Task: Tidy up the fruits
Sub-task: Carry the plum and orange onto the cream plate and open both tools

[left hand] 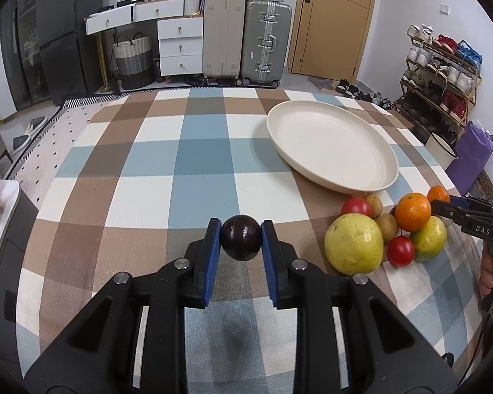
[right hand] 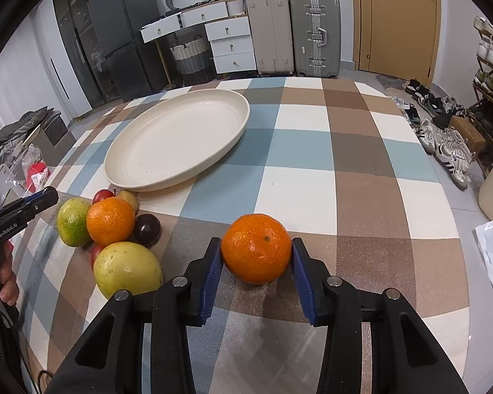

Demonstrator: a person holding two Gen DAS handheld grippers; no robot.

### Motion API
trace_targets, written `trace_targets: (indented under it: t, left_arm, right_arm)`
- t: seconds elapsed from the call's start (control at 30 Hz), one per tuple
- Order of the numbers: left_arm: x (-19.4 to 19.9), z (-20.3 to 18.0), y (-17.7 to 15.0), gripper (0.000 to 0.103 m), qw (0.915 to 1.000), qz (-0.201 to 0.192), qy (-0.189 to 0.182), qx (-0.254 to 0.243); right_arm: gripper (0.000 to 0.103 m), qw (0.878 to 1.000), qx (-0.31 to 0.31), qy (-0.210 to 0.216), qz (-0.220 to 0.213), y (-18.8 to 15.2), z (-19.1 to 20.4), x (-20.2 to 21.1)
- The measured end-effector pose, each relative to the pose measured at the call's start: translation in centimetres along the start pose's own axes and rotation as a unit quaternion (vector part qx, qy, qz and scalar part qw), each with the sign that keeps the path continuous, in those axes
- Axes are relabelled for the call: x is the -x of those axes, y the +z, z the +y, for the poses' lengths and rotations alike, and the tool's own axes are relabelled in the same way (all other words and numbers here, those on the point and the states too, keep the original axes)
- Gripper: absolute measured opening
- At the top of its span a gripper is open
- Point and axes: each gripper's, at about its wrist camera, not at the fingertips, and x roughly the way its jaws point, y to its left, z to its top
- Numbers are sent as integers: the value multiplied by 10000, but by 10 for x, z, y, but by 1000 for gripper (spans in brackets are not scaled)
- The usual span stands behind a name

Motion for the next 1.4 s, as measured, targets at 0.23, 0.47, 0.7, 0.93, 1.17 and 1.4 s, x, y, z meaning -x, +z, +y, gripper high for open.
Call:
trace_targets:
  t: [0.23, 0.47, 0.7, 0.93, 1.17, 1.4]
  left_arm:
    - [13, -12, 8, 22, 9998, -175, -60, -71]
    - [20, -28, 21, 22, 9993, -318, -94, -141]
    - [19, -48, 36, 22, 9985, -425, -175, -292]
    - [8, -63, 50, 22, 9979, -442, -271, -398]
    - [-13, -76, 60, 22, 9974, -396, -341, -494]
    - [-40, -83, 67, 22, 9976, -288, -335, -537]
  right_arm:
    - [42, 9996, 130, 106, -240, 8, 11, 16]
    - [42, 9986, 205, 271, -416, 20, 23, 28]
    - [42, 9976, 302, 419, -460, 33, 37, 27]
    - [42, 9968, 457, 511, -413, 45, 50, 18]
    - [42, 9960, 568, 588, -357, 57, 60, 5]
    - [42, 9960, 544, 664, -242, 72, 65, -18]
